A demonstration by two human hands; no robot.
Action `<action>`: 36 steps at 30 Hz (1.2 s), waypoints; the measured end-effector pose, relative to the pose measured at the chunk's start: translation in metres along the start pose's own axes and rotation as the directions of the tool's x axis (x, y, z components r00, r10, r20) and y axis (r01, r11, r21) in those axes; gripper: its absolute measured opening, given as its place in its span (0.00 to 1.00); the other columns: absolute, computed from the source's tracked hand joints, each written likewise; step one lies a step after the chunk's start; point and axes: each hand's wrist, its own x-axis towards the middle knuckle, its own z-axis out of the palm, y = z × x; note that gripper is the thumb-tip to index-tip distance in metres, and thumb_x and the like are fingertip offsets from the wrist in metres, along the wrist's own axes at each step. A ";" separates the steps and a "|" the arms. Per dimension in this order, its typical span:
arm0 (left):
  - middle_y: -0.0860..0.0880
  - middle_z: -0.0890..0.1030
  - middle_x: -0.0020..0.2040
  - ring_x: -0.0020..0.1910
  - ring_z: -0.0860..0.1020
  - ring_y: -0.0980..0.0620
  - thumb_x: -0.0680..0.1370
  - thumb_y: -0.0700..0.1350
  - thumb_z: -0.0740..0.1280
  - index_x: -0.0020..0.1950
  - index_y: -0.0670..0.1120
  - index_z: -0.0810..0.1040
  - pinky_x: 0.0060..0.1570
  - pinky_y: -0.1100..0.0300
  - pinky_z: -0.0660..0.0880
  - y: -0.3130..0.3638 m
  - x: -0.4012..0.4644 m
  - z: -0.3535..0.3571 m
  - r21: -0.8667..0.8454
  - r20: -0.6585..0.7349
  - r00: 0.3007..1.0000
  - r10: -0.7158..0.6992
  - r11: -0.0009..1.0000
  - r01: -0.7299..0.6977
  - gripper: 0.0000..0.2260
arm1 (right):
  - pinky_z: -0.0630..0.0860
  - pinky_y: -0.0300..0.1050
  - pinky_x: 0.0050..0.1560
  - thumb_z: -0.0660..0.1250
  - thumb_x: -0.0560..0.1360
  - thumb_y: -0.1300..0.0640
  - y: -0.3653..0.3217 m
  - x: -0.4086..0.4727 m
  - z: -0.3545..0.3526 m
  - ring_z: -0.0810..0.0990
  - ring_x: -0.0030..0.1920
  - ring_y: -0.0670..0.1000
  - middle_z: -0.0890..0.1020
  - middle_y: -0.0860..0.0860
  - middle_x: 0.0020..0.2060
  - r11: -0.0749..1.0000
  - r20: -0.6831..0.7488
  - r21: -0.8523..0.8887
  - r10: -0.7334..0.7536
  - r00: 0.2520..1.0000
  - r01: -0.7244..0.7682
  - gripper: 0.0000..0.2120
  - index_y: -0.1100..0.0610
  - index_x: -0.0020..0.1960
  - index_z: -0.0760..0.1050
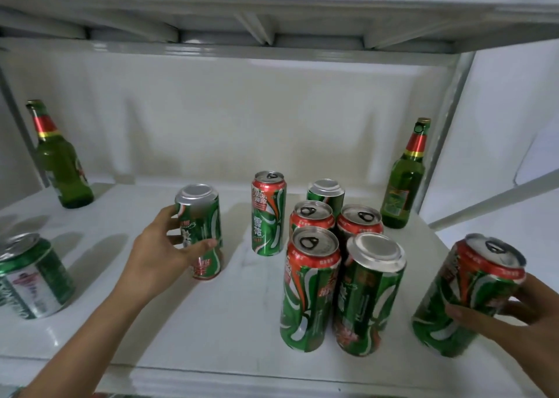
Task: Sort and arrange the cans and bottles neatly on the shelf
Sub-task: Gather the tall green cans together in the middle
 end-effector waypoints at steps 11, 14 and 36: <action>0.53 0.85 0.56 0.49 0.86 0.50 0.63 0.47 0.86 0.66 0.53 0.79 0.51 0.48 0.83 0.015 -0.001 0.007 -0.016 0.011 0.998 0.057 0.998 -0.057 0.33 | 0.82 0.64 0.55 0.84 0.54 0.42 -0.053 0.014 0.029 0.86 0.49 0.55 0.86 0.47 0.53 0.991 -0.045 -0.051 -0.123 0.991 0.120 0.37 0.47 0.61 0.79; 0.55 0.85 0.55 0.52 0.85 0.53 0.63 0.49 0.86 0.66 0.53 0.79 0.52 0.50 0.83 0.022 -0.006 0.017 -0.030 0.058 0.994 0.093 0.995 -0.091 0.33 | 0.82 0.64 0.55 0.84 0.62 0.53 -0.051 0.026 0.041 0.85 0.50 0.57 0.85 0.52 0.57 0.987 -0.046 -0.128 -0.101 0.994 0.094 0.34 0.52 0.66 0.78; 0.49 0.81 0.68 0.66 0.81 0.49 0.77 0.31 0.73 0.73 0.49 0.73 0.60 0.53 0.81 0.007 0.002 -0.004 -0.353 0.429 0.856 0.289 0.926 -0.136 0.28 | 0.76 0.53 0.57 0.78 0.52 0.33 -0.054 0.025 0.023 0.82 0.58 0.54 0.81 0.39 0.54 0.988 0.202 -0.091 -0.108 0.973 0.128 0.44 0.43 0.65 0.71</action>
